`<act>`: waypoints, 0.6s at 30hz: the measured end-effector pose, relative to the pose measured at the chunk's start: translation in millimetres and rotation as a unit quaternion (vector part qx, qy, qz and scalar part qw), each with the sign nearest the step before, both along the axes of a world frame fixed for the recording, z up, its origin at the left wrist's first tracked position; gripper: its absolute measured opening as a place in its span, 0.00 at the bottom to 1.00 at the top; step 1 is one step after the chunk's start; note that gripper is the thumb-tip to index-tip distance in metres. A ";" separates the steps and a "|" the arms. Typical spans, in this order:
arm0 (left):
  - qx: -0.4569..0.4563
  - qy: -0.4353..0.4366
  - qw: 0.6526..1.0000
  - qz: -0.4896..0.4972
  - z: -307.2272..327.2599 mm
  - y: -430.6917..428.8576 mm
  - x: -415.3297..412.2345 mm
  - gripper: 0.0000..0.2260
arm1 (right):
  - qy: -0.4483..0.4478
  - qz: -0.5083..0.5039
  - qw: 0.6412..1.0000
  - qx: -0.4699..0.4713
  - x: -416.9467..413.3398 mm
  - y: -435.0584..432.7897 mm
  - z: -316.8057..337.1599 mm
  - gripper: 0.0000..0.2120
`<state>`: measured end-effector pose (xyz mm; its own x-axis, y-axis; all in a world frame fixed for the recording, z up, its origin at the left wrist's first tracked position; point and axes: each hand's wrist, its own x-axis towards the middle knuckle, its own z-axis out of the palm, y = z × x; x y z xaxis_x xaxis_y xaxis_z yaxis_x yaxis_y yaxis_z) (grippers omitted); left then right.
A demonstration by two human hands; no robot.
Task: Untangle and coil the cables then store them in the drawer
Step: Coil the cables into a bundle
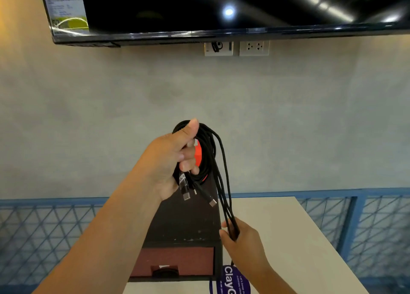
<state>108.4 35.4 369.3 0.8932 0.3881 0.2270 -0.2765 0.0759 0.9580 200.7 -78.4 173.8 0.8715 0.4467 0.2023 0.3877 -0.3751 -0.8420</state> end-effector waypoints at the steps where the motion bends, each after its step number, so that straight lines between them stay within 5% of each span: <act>1: -0.011 -0.001 1.000 0.006 -0.2 2.3 0.2 0.16 | -0.027 -0.012 0.999 -0.022 2.0 -3.3 -6.4 0.05; 6: -0.022 -0.003 0.999 0.031 -1.4 8.7 3.3 0.17 | -0.067 -0.020 0.996 -0.055 5.4 -12.6 -23.7 0.30; 10: -0.051 -0.010 0.997 0.061 -3.0 17.2 6.7 0.18 | -0.090 -0.053 0.994 0.025 7.9 -24.5 -24.3 0.10; 13: -0.079 -0.018 0.993 0.081 -4.5 25.9 7.4 0.19 | -0.071 -0.064 0.993 0.065 13.4 -31.9 -21.9 0.16; 18: -0.098 -0.024 0.989 0.106 -6.6 28.9 9.1 0.19 | 0.016 -0.053 0.996 0.073 17.8 -32.8 -17.5 0.10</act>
<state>117.5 64.3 362.7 0.7775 0.6060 0.1683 -0.3506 0.1955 0.9159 218.5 -111.2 156.3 0.9192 0.3197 0.2299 0.3248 -0.2858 -0.9016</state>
